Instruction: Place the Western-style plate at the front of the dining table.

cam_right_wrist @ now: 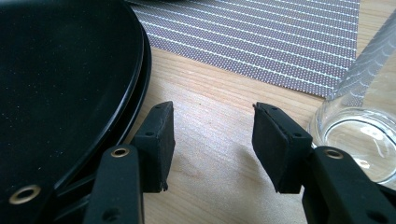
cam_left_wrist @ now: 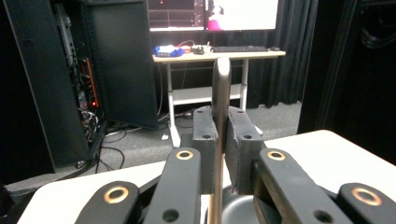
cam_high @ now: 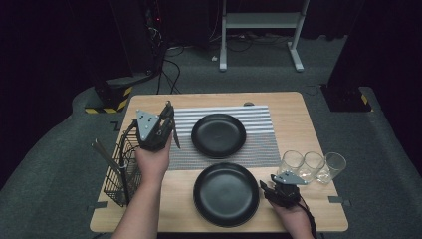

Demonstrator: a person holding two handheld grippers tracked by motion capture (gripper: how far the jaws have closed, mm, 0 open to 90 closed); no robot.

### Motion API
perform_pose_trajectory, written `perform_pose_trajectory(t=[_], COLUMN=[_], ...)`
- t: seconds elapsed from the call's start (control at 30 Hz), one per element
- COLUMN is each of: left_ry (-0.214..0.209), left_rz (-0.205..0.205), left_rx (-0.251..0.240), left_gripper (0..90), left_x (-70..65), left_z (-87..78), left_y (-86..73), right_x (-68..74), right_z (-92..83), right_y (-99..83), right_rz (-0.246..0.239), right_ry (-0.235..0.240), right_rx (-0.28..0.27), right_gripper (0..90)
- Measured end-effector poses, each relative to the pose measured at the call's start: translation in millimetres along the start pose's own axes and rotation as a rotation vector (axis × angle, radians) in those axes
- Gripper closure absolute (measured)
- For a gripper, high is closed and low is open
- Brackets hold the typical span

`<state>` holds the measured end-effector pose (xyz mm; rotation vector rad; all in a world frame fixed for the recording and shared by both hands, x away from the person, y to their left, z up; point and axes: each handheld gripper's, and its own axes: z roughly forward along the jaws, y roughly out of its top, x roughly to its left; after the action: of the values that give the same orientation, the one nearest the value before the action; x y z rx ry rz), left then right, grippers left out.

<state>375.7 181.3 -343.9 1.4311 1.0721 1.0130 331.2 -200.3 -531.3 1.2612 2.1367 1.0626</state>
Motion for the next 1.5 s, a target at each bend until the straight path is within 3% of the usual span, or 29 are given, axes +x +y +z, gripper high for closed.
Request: perform_pose_trajectory(t=[0.33, 0.73, 0.9, 1.13, 1.5], left_ry=[0.014, 0.032, 0.036, 0.022, 0.03], left_rz=[-0.021, -0.022, -0.015, -0.04, -0.042], left_rx=[0.069, 0.147, 0.156, 0.169, 0.187], left_gripper=[83.0, 83.0, 83.0, 83.0, 83.0], left_x=[-0.1, 0.2, -0.4, -0.9, -5.5], left_z=[15.2, 21.4, 17.9, 15.3, 23.7], left_y=[-15.0, -34.4, -37.1, -41.1, -48.4], right_x=[0.0, 0.0, 0.1, 0.1, 0.2], right_z=[-0.1, 0.1, 0.1, 0.0, 0.1], right_y=[-0.1, 0.0, 0.0, -0.1, 0.0], right_rz=[0.002, -0.005, -0.007, -0.008, -0.01], right_ry=[0.002, 0.001, 0.0, 0.002, 0.003], right_rx=[-0.002, -0.001, -0.001, -0.003, -0.001], right_gripper=[48.6, 48.6, 48.6, 48.7, 48.7])
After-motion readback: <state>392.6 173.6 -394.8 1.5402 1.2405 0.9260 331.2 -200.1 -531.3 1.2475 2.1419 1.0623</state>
